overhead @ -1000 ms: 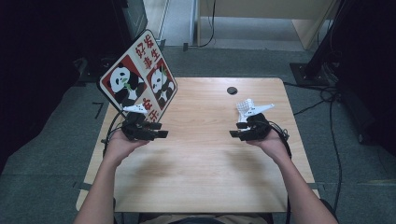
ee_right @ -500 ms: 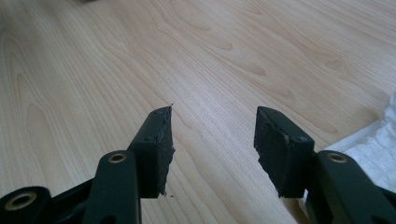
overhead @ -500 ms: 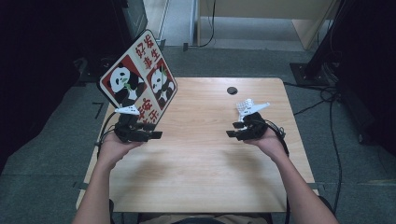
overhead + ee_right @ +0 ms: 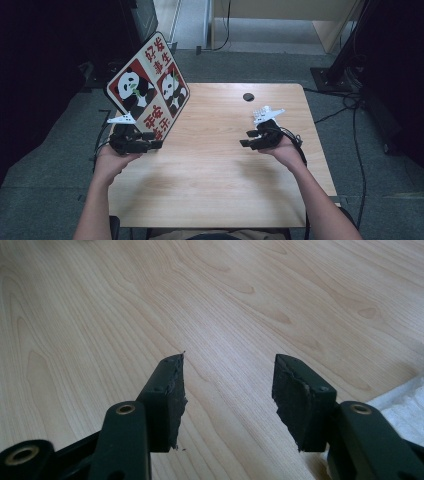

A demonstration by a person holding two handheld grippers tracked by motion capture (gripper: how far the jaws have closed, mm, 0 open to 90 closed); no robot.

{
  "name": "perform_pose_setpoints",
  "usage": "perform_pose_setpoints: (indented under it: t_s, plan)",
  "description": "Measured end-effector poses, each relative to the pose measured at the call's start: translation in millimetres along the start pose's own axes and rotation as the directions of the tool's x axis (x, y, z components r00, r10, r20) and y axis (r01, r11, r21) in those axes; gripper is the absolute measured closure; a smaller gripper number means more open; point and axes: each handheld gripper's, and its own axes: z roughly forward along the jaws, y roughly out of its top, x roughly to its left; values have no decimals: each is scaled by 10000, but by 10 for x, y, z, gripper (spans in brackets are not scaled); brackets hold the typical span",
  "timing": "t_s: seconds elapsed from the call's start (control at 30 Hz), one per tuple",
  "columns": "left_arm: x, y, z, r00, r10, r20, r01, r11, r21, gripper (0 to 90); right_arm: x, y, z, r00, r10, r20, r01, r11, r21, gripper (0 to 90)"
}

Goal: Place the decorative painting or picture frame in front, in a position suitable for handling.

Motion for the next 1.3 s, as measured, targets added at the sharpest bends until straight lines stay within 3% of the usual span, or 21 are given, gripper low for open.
perform_pose_setpoints:
  t_s: [0.43, 0.77, 1.07, 1.3]
  plan:
    - [121, -81, -307, 9978, -386, -536, 367, 9987, -350, 418, -7, -31, -16, 9999, 38, 114, -39, 10000, 90, 463]
    - [339, -158, -475, 9888, -945, -1155, 877, 9942, -628, 422, -20, -89, -60, 9995, 135, 299, -139, 9998, 121, 461]
    - [406, -14, -570, 9832, -955, -1558, 839, 9933, -800, 422, -36, -114, -62, 9991, 215, 358, -221, 9996, 161, 461]
    - [475, 226, -659, 9801, -1051, -1683, 944, 9930, -706, 420, -19, -109, -47, 9995, 100, 294, -107, 9997, 232, 460]
